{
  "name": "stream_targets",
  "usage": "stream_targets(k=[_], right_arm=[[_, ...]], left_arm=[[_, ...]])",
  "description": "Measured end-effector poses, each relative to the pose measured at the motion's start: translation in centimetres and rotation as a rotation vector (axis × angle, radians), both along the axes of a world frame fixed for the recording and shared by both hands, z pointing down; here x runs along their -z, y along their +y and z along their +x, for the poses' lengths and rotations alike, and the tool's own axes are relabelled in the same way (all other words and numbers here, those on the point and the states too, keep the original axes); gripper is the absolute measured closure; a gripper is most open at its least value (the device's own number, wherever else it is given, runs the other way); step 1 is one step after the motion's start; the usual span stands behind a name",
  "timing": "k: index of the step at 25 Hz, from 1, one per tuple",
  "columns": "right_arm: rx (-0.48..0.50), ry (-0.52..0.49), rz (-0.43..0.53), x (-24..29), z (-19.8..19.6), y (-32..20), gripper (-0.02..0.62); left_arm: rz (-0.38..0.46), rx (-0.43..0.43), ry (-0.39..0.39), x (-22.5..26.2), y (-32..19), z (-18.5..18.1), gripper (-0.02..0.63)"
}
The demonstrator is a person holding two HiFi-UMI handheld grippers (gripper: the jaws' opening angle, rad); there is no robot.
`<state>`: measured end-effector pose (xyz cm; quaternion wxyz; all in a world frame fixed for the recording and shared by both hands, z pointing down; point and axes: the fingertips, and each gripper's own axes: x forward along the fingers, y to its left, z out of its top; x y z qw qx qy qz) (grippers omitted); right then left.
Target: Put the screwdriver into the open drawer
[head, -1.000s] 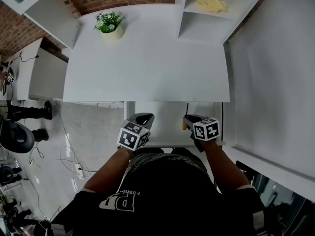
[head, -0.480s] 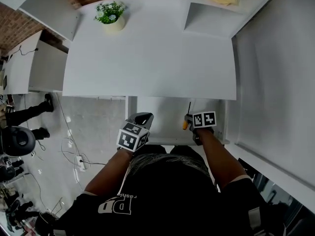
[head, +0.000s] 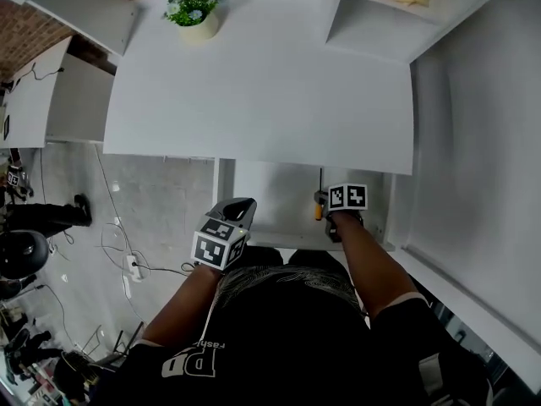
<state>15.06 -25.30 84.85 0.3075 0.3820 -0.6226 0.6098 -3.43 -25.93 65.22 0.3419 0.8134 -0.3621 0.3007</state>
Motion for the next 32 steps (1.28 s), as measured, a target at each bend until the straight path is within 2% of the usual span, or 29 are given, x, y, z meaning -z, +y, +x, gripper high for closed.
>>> stream_targets(k=[7, 21, 24, 27, 32], right_arm=[[-0.04, -0.022, -0.02, -0.1, -0.1, 0.0, 0.512], [0.031, -0.016, 0.0, 0.8, 0.4, 0.3, 0.491], [0.052, -0.027, 0.013, 1.3, 0.4, 0.3, 0.491], [0.067, -0.033, 0.032, 2.2, 0.4, 0.7, 0.491], [0.076, -0.072, 0.116, 5.0, 1.0, 0.7, 0.492]], left_arm=[[0.011, 0.028, 0.0, 0.4, -0.1, 0.0, 0.588], [0.034, 0.032, -0.022, 2.1, 1.2, 0.7, 0.588], [0.036, 0.048, -0.019, 2.3, 1.2, 1.0, 0.588], [0.03, 0.078, 0.023, 3.0, 1.3, 1.6, 0.588], [0.066, 0.095, 0.035, 4.3, 1.6, 3.0, 0.588]])
